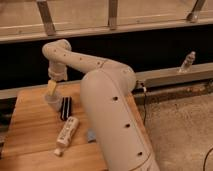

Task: Pick up the ceramic cup

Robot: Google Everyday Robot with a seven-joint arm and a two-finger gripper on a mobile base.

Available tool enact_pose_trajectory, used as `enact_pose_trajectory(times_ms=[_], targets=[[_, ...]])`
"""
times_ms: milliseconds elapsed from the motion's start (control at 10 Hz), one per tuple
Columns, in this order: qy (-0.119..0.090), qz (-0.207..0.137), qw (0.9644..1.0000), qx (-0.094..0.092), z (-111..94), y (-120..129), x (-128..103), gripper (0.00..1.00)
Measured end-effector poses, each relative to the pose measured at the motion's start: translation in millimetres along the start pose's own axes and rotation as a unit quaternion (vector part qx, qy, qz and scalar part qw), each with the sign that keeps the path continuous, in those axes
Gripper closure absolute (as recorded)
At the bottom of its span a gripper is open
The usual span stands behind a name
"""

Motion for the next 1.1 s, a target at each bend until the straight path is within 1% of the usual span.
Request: enact_pose_trajectory(times_ms=[100, 200, 300, 400, 500, 600, 700, 800, 1100], targets=[[-0.004, 0.001, 1.0000, -0.001, 2, -3, 0, 0.20], [-0.025, 0.000, 0.9996, -0.014, 22, -16, 0, 0.20], [-0.028, 0.003, 0.9994, -0.022, 33, -25, 2, 0.20], [-0.023, 0.003, 0.9993, -0.028, 43, -29, 5, 0.20], [-0.018, -0.002, 0.9993, -0.032, 51, -27, 3, 0.24], [-0.015, -0.005, 0.9993, -0.033, 53, -26, 3, 0.30], [-0.011, -0.007, 0.9993, -0.034, 54, -26, 5, 0.39], [-0.008, -0.008, 0.9993, -0.035, 55, -25, 10, 0.52], [-0.013, -0.004, 0.9993, -0.035, 50, -26, 25, 0.79]])
